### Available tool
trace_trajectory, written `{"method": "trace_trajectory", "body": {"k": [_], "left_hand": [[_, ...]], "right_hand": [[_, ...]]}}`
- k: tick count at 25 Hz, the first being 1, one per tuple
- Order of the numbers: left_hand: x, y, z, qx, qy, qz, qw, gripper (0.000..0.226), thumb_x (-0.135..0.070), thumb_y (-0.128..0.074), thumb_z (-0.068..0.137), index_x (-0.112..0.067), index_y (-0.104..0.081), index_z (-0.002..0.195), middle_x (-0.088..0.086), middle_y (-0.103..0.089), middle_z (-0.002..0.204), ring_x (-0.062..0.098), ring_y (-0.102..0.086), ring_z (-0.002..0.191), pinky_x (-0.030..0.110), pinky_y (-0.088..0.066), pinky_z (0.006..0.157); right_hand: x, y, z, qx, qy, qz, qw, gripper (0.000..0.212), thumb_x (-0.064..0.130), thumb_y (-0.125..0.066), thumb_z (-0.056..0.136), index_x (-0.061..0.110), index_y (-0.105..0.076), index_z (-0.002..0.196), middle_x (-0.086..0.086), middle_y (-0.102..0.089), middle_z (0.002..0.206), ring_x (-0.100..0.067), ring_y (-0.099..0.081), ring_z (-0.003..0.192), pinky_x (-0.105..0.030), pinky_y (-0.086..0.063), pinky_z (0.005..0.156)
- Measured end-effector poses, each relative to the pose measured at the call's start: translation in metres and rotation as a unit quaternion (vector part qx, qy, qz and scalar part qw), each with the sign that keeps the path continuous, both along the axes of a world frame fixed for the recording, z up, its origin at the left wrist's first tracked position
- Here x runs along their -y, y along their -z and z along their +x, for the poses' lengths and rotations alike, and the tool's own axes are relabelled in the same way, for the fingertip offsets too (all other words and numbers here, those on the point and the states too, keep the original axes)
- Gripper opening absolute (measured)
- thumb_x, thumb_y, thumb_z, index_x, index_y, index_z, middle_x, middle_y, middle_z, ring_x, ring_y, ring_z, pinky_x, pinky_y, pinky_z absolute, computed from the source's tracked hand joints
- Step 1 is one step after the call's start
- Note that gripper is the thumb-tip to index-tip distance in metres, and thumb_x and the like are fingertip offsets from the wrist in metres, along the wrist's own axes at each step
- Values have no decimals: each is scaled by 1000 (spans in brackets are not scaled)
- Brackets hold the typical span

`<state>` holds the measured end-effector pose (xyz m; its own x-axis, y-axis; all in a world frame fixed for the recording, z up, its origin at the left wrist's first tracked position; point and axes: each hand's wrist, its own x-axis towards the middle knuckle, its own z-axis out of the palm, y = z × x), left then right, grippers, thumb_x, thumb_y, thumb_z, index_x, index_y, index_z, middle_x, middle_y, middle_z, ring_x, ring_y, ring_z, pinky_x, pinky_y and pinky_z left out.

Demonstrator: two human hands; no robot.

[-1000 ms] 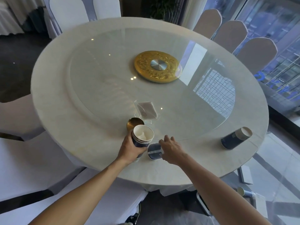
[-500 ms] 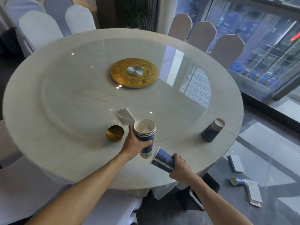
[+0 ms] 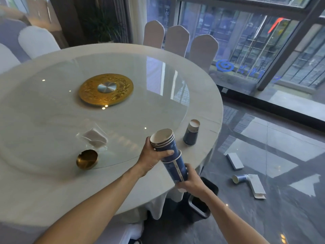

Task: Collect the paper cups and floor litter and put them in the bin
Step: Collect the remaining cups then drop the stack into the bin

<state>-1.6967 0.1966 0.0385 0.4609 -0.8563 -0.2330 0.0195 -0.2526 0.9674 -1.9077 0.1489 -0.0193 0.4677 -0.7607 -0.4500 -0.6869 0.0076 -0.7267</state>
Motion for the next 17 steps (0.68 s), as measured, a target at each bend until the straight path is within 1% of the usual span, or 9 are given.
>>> {"method": "trace_trajectory", "body": {"k": [1, 3, 5, 7, 9, 13, 15, 17], "left_hand": [[4, 1, -13, 4, 13, 8, 1000, 91, -22, -101, 60, -18, -48, 134, 1, -66, 127, 20, -66, 117, 31, -60, 88], [7, 4, -33, 7, 29, 20, 999, 89, -28, -101, 58, -20, -51, 131, -1, -68, 124, 18, -67, 116, 35, -60, 94], [10, 3, -53, 3, 31, 22, 999, 85, -29, -100, 61, -18, -53, 130, -1, -69, 123, 15, -68, 113, 28, -58, 89], [13, 1, -72, -5, 28, 15, 999, 83, -30, -100, 62, -19, -54, 131, -2, -71, 122, 14, -70, 111, 23, -57, 84], [13, -1, -85, -5, 32, 9, 999, 85, -29, -101, 61, -21, -54, 131, -2, -72, 122, 15, -72, 111, 23, -58, 83], [17, -5, -99, 10, -1, 6, 1000, 81, -18, -100, 63, -20, -54, 131, -3, -72, 120, 13, -73, 107, 16, -58, 73], [24, -5, -99, 15, -14, 6, 1000, 79, -18, -99, 64, -17, -55, 130, -2, -72, 119, 14, -73, 106, 15, -58, 72], [34, -3, -96, 18, -17, 9, 1000, 77, -19, -99, 65, -17, -55, 129, -2, -72, 118, 13, -72, 106, 17, -58, 75]], "right_hand": [[4, -2, -10, 11, 0, 6, 1000, 77, 21, -84, 65, 25, -45, 130, -1, -61, 119, -19, -64, 106, -41, -58, 93], [9, -7, -21, 39, -2, 18, 999, 74, 19, -86, 68, 24, -47, 131, -1, -64, 119, -17, -65, 106, -37, -59, 91], [15, -12, -32, 58, -12, 29, 998, 70, 18, -85, 71, 24, -47, 130, -1, -64, 120, -17, -65, 108, -33, -58, 89], [22, -17, -44, 70, -19, 29, 997, 68, 24, -85, 70, 26, -49, 127, 0, -65, 119, -18, -66, 108, -38, -59, 93], [27, -20, -51, 80, -21, 23, 996, 70, 31, -85, 66, 28, -49, 126, 1, -66, 118, -18, -67, 108, -45, -59, 95], [36, -25, -57, 84, -36, 11, 996, 72, 37, -86, 62, 29, -50, 124, 3, -67, 116, -18, -67, 107, -46, -59, 94], [42, -24, -56, 79, -43, 1, 996, 70, 40, -86, 61, 29, -52, 121, 3, -68, 113, -19, -67, 105, -47, -59, 92], [50, -21, -53, 79, -43, -2, 996, 69, 41, -86, 61, 28, -53, 119, 2, -69, 112, -20, -68, 104, -49, -59, 91]]}}
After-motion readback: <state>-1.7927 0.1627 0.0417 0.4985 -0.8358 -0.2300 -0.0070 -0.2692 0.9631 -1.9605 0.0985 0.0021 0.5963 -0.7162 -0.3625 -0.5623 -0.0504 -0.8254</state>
